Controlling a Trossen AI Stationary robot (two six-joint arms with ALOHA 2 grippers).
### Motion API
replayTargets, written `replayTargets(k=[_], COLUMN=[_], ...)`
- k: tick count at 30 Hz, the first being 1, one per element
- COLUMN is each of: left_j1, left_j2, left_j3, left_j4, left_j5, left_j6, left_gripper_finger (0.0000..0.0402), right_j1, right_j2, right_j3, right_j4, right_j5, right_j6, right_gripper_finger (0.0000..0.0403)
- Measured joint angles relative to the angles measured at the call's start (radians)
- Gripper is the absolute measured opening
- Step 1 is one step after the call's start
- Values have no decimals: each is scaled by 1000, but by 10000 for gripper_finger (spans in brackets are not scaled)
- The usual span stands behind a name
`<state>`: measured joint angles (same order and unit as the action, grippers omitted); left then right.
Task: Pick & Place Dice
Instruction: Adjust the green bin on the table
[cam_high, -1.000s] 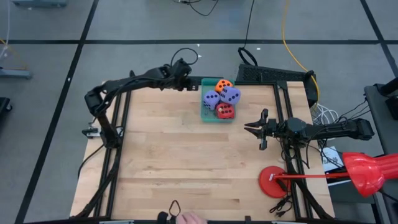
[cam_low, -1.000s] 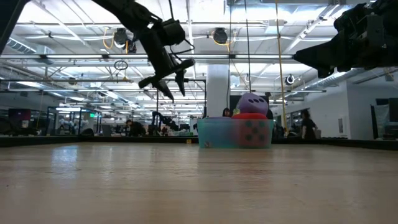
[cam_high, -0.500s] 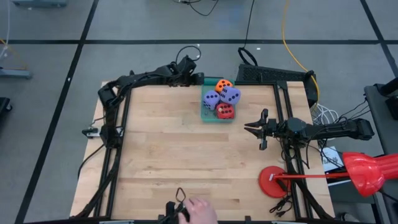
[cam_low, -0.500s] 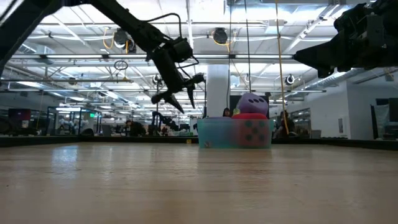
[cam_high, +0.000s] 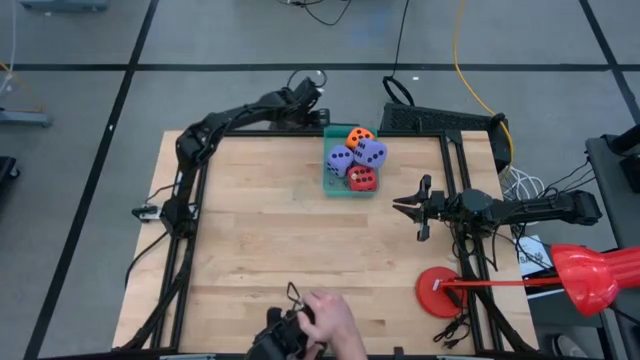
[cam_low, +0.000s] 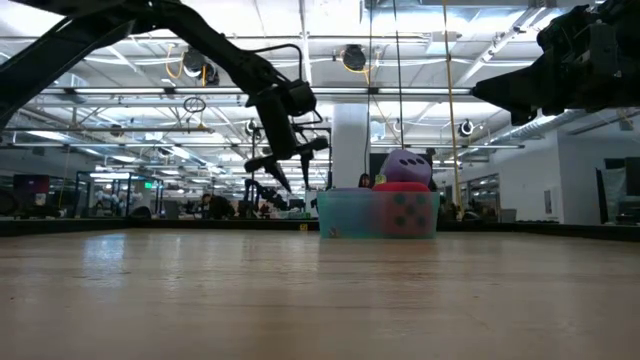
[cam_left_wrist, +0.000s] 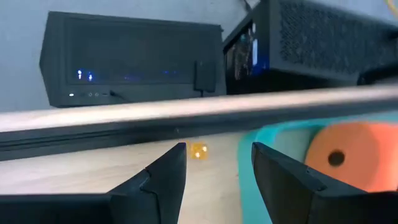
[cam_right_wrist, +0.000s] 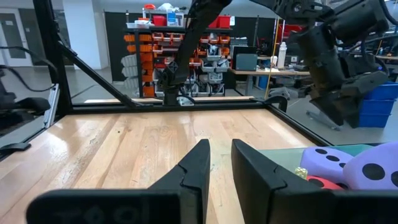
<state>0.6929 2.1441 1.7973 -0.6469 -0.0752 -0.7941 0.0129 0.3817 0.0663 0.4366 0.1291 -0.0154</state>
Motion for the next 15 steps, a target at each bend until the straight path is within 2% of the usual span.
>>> replayTargets(k=[9, 15], left_j1=[29, 23], left_j2=[4, 50], left_j3=[1, 15], left_j4=[22, 43], left_j5=[-72, -7], left_j6=[-122, -129], left_gripper_finger=[191, 191], right_j1=[0, 0], right_j2=[0, 0], right_j3=[0, 0], right_j4=[0, 0], right_j5=[0, 0], right_j6=[0, 0], right_gripper_finger=[59, 59])
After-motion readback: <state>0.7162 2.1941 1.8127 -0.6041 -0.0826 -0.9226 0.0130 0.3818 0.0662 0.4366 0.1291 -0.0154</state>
